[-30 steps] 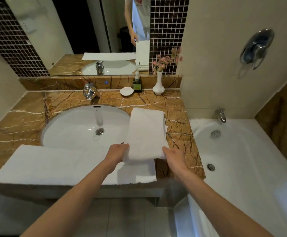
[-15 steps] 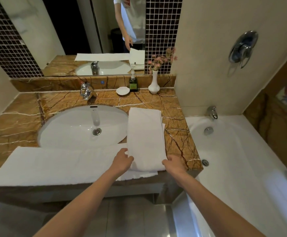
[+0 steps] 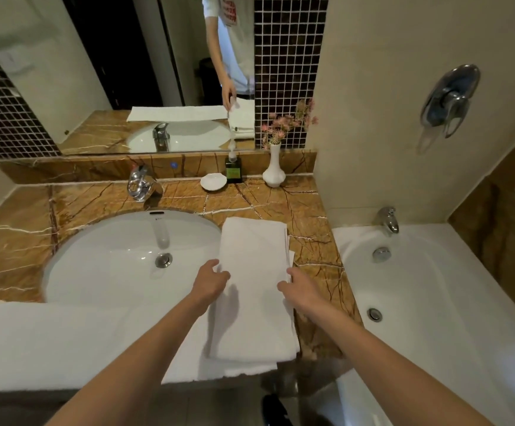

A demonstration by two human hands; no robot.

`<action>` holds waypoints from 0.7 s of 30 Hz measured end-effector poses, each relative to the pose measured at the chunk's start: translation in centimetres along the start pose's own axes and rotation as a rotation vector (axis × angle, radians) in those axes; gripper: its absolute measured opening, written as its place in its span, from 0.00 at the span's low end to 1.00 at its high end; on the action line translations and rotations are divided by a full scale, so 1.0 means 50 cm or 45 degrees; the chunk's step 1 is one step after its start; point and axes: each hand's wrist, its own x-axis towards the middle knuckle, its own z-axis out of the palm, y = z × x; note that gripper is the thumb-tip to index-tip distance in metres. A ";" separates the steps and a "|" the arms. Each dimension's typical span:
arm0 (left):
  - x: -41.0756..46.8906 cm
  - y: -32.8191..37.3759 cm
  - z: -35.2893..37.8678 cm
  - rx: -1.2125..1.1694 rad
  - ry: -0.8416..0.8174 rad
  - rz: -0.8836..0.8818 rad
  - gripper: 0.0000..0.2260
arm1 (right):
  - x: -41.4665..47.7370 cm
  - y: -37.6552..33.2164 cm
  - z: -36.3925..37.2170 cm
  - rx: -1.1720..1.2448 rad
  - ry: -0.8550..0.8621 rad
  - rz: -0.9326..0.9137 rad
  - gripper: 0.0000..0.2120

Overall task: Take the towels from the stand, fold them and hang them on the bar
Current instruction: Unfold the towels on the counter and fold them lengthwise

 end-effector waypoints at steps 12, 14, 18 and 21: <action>0.209 0.121 0.029 0.021 0.189 -0.049 0.25 | 0.256 -0.070 -0.058 -0.177 -0.177 -0.113 0.23; 0.226 0.131 0.033 0.035 0.209 0.001 0.23 | 0.270 -0.070 -0.053 -0.208 -0.184 -0.110 0.25; 0.243 0.155 0.037 0.035 0.200 0.114 0.12 | 0.290 -0.078 -0.048 -0.184 -0.132 -0.057 0.29; 0.247 0.160 0.038 -0.017 0.107 0.184 0.14 | 0.298 -0.081 -0.049 -0.120 -0.071 -0.006 0.30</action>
